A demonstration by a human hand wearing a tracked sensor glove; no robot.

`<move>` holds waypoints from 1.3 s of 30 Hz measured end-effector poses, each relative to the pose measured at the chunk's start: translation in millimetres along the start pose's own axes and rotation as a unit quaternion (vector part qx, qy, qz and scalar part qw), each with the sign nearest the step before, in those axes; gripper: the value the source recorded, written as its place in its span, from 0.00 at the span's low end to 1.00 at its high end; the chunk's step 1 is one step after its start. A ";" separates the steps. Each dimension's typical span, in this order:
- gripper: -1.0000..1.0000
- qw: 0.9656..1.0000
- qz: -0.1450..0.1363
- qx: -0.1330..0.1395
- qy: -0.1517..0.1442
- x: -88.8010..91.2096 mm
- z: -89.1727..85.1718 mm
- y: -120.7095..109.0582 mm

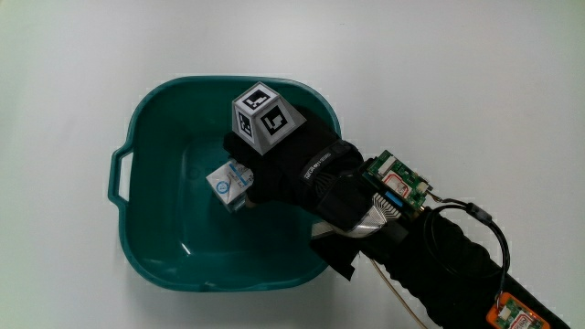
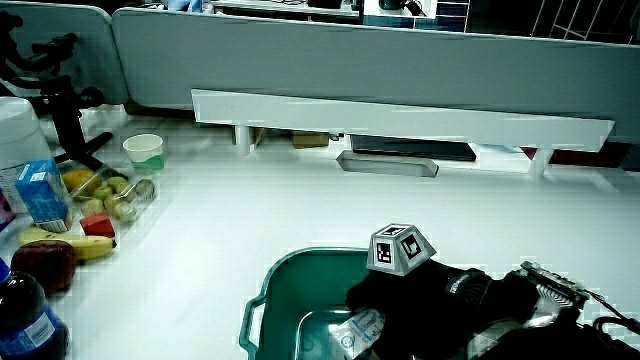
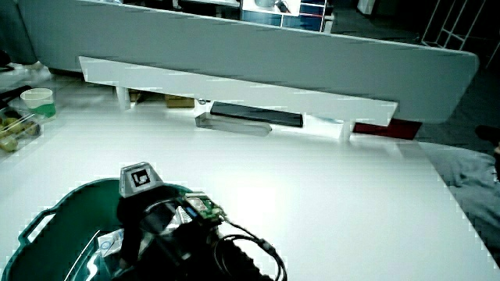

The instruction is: Pick milk

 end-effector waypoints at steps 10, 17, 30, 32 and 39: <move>0.50 1.000 -0.009 -0.009 -0.009 3.1 -11.1 18.7; 0.58 1.000 0.004 0.015 -0.022 1.7 -12.2 20.6; 0.73 0.998 0.027 0.051 -0.018 3.0 -12.2 22.4; 0.75 0.998 0.030 0.057 -0.017 3.2 -11.7 21.6; 0.83 0.996 0.031 0.085 -0.025 4.0 -10.1 20.4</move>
